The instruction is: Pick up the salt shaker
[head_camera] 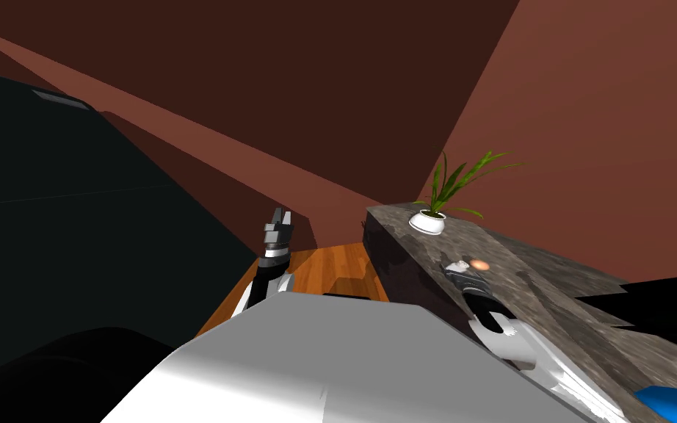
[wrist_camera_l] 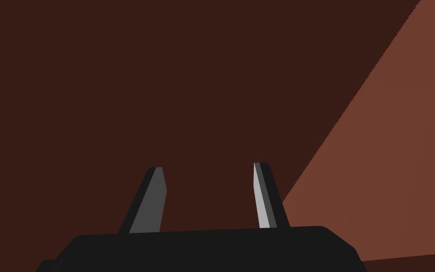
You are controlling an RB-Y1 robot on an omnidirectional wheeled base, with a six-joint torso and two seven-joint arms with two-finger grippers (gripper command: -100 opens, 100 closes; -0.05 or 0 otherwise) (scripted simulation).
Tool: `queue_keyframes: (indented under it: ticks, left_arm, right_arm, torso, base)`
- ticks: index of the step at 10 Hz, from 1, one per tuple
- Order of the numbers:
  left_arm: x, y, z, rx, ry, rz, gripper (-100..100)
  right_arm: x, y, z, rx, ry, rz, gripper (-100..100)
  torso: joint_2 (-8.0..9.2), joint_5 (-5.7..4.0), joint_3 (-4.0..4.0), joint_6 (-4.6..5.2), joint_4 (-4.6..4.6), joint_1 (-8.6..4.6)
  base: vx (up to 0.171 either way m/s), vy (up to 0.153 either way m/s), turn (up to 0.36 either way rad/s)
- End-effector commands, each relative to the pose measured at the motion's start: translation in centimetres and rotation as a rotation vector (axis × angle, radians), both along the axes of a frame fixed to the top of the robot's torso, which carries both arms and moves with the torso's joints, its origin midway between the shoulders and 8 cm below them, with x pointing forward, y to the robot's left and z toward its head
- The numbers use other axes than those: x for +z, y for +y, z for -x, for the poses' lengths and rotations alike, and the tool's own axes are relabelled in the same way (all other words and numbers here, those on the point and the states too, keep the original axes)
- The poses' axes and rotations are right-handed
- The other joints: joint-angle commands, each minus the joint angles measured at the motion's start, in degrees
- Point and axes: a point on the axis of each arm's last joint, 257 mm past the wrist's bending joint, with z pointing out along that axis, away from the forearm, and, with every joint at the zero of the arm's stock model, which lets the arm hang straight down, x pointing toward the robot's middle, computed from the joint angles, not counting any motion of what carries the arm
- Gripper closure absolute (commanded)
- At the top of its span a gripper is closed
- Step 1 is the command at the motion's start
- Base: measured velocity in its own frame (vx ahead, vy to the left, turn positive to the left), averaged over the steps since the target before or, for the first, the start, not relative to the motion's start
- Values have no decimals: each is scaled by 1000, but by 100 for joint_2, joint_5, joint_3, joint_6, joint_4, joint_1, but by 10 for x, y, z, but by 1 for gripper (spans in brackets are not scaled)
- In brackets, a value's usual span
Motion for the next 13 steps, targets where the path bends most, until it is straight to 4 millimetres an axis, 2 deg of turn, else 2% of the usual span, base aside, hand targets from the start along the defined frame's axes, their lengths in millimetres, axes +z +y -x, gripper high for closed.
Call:
queue_keyframes:
  ticks: [1,2,7,8,9,13]
  left_arm:
    - [0,0,0,0,0,0,0]
    - [0,0,0,0,0,0,0]
    - [0,0,0,0,0,0,0]
    - [0,0,0,0,0,0,0]
    - [0,0,0,0,0,0,0]
    - [0,0,0,0,0,0,0]
  right_arm:
    - [-3,2,-16,5,-3,-6,-100]
    - [-9,2,-26,15,17,1,-100]
    - [0,9,-72,35,-12,-5,-100]
    - [-6,9,-82,43,10,2,-100]
    - [2,12,-96,49,-11,-3,-100]
    - [5,16,-131,71,10,14,-100]
  torso:
    - [0,0,0,0,0,0]
    - [-1,0,0,-2,1,1]
    - [0,1,1,-1,1,3]
    - [-8,1,-3,-3,-1,3]
    - [-2,1,-1,1,0,0]
    - [-3,1,0,-1,0,0]
  base:
    - [-54,3,-57]
    - [-78,2,-99]
    - [-48,3,-32]
    - [-53,-4,-89]
    - [-54,-3,-49]
    - [-61,-1,-48]
